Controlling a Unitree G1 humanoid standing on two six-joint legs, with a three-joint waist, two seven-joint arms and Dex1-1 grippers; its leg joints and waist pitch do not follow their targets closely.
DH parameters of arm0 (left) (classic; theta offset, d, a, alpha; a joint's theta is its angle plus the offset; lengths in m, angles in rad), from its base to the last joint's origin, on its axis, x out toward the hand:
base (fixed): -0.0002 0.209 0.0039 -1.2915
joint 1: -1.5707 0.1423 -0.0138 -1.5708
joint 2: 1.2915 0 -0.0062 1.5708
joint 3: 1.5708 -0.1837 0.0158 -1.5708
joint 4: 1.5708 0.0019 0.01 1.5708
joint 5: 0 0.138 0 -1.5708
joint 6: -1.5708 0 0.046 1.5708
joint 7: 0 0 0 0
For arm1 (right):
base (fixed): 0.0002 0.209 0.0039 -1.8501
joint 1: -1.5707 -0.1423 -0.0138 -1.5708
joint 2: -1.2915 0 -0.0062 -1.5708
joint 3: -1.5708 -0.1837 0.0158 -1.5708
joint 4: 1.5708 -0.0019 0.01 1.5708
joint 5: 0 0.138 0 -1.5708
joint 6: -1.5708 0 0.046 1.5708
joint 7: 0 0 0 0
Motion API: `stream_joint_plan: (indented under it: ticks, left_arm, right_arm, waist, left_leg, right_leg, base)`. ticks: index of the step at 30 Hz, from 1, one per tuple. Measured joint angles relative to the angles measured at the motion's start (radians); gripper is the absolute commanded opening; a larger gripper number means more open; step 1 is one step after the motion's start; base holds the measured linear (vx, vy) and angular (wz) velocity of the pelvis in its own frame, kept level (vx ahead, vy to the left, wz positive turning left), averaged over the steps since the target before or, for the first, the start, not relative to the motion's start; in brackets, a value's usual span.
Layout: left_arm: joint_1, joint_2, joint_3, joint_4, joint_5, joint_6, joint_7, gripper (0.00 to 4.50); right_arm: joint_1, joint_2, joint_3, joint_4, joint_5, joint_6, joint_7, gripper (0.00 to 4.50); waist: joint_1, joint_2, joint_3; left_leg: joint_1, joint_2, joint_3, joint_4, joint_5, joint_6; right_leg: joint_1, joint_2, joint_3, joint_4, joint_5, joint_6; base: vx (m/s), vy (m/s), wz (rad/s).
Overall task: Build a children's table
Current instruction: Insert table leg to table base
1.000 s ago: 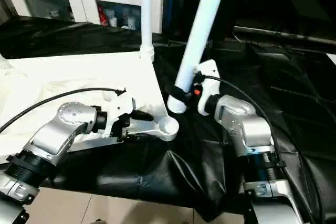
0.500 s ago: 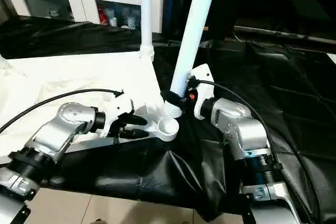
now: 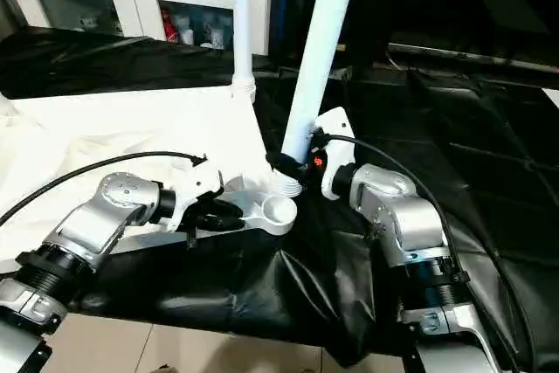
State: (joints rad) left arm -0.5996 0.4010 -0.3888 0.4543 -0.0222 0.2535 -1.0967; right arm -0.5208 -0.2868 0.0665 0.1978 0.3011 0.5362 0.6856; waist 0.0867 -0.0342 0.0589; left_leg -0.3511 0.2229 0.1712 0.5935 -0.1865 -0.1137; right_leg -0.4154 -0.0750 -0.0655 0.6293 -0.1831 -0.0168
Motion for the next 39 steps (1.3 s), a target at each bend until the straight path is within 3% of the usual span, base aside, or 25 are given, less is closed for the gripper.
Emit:
stream_joint_plan:
  ticks: [8, 13, 18, 30, 39]
  left_arm:
    - [0.000, 0.001, -0.003, 0.001, 0.011, -0.009, -0.002, 0.00]
    - [0.000, 0.000, -0.003, 0.005, 0.020, -0.019, -0.001, 0.00]
    - [0.000, -0.004, -0.003, 0.013, 0.026, -0.035, 0.000, 0.00]
    - [-0.004, -0.008, -0.002, 0.029, 0.027, -0.048, -0.004, 0.00]
    - [-0.006, -0.008, -0.002, 0.040, 0.029, -0.058, -0.007, 0.00]
  right_arm:
    - [0.000, 0.000, 0.004, 0.000, -0.001, 0.000, 0.002, 1.93]
    - [0.004, 0.000, 0.015, -0.009, 0.003, 0.011, 0.015, 1.93]
    - [0.021, -0.036, 0.061, -0.073, 0.019, 0.085, 0.077, 1.93]
    - [0.023, -0.065, 0.075, -0.073, 0.013, 0.144, 0.085, 1.91]
    - [0.032, -0.016, 0.071, -0.027, 0.008, 0.092, 0.068, 1.91]
  waist:
    - [-0.001, 0.001, 0.000]
    - [0.000, 0.001, 0.000]
    - [0.000, 0.001, 0.000]
    - [0.001, 0.001, 0.000]
    - [0.000, 0.001, -0.001]
  left_leg:
    - [0.001, 0.000, 0.000, 0.000, 0.000, 0.000]
    - [0.001, 0.000, 0.000, 0.000, 0.000, 0.000]
    - [0.001, 0.000, 0.000, 0.000, 0.000, 0.000]
    - [0.001, 0.000, 0.000, 0.000, 0.000, 0.000]
    - [0.001, 0.000, -0.001, 0.000, 0.000, 0.000]
  right_leg:
    - [0.001, 0.000, 0.000, 0.000, 0.000, 0.000]
    - [0.001, 0.000, 0.000, 0.000, 0.000, 0.000]
    - [0.002, 0.000, 0.000, 0.000, 0.000, 0.000]
    - [0.003, 0.000, 0.000, 0.000, 0.001, 0.000]
    - [0.005, 0.000, 0.000, 0.000, 0.000, 0.000]
  base:
    - [0.000, 0.000, 0.00]
    - [0.000, 0.000, 0.00]
    - [0.000, 0.000, 0.00]
    - [0.000, 0.000, 0.00]
    - [0.000, 0.000, 0.00]
